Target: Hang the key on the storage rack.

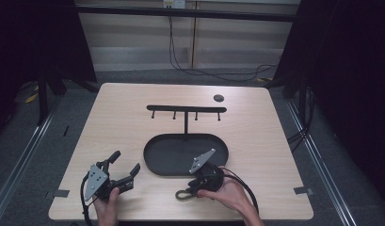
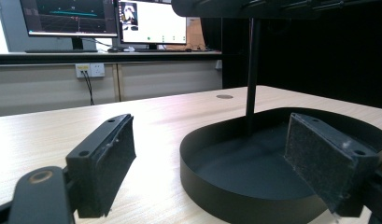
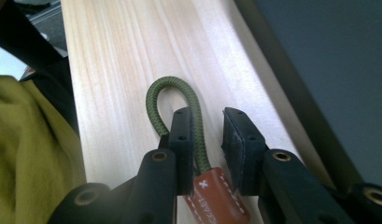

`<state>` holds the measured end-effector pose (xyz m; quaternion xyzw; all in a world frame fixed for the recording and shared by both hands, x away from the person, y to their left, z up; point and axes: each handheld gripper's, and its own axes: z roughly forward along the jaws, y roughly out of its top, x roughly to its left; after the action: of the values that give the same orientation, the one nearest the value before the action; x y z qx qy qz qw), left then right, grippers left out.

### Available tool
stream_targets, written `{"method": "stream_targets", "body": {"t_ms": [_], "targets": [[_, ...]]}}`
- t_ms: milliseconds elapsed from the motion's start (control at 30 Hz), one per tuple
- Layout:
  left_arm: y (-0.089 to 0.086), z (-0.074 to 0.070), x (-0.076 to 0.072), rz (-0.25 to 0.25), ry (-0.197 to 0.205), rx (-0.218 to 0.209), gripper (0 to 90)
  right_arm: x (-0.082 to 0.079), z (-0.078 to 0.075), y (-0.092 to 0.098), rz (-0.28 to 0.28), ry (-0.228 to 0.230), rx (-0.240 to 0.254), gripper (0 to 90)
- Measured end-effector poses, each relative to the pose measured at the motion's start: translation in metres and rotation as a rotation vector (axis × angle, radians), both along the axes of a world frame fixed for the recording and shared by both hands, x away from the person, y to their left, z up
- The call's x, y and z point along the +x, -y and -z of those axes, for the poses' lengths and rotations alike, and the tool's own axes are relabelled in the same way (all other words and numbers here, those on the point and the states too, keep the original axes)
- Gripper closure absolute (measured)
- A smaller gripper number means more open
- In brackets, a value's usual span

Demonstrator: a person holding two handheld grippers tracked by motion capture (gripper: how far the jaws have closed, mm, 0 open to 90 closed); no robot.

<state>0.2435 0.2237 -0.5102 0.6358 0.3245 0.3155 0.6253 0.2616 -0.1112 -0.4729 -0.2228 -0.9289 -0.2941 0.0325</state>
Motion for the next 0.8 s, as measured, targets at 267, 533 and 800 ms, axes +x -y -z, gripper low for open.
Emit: {"method": "stream_targets", "body": {"t_ms": [267,533,800], "targets": [[0.000,0.000,0.000,-0.001,-0.001,0.001,15.9,0.000,0.007,-0.006,-0.029,-0.017,-0.041,76.3],[0.000,0.000,0.000,0.000,-0.001,0.000,15.9,-0.001,0.004,-0.012,-0.073,0.016,-0.104,81.5],[0.000,0.000,0.000,-0.001,-0.001,0.000,15.9,-0.004,0.001,-0.019,-0.086,0.032,-0.160,85.4]]}}
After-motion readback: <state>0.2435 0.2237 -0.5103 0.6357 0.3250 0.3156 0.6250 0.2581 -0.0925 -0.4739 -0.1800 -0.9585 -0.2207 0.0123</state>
